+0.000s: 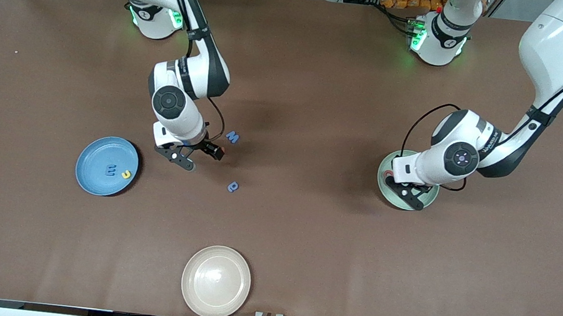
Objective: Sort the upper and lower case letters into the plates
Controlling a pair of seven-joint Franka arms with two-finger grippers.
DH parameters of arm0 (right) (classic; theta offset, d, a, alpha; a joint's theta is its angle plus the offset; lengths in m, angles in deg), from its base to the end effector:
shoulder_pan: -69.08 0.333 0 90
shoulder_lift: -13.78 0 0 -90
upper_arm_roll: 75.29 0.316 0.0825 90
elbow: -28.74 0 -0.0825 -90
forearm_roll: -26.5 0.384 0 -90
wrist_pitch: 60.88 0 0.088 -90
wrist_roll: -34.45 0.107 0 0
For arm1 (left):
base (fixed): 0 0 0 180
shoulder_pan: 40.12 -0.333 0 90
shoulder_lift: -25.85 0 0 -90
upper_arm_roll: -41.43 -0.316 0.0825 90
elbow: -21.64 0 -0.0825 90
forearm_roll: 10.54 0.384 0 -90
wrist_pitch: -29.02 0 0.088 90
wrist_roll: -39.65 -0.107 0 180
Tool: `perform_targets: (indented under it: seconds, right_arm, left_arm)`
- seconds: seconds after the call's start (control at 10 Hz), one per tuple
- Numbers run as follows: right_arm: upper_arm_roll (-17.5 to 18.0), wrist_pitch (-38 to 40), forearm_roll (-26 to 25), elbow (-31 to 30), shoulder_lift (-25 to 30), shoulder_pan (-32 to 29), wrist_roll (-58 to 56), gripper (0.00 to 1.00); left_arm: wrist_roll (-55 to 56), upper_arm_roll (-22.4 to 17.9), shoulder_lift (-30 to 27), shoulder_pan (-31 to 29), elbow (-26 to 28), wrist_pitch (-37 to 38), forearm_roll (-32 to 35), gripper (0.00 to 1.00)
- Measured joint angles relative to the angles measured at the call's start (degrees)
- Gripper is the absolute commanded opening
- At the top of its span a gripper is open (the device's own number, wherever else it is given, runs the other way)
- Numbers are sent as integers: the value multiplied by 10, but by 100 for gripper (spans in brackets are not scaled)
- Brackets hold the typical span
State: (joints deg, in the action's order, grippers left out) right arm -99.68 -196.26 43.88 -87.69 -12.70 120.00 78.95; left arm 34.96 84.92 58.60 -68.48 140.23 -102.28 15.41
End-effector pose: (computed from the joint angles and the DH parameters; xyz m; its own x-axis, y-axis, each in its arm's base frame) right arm 0.5246 0.2706 0.2277 0.8721 -0.4857 -0.0599 -0.4837 -0.8740 0.0452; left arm 0.5516 -0.1397 0.2081 0.7998 -0.5883 -0.1188 -0.5793 -0.8085 0.1039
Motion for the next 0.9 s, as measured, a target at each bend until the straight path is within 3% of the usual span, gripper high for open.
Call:
perform_targets:
  seconds: [0.1, 0.2, 0.3, 0.5, 0.9]
  right_arm:
    - [0, 0, 0, -3, -4, -1, 31, 100]
    - [0, -3, 5, -3, -11, -1, 64, 100]
    - [1, -9, 21, -3, -19, 0, 86, 100]
    - [9, -27, 69, 2, -40, 1, 93, 100]
    - [26, -58, 92, 9, -70, 7, 102, 100]
  left_arm:
    - [0, 0, 0, -12, 17, -13, 11, 18]
    - [0, 2, -1, -15, 22, -14, 14, 33]
    - [0, 3, -2, -16, 23, -14, 14, 99]
    - [0, 5, -13, -17, 22, -12, 14, 100]
    - [-11, 9, -38, -26, 18, 13, 15, 100]
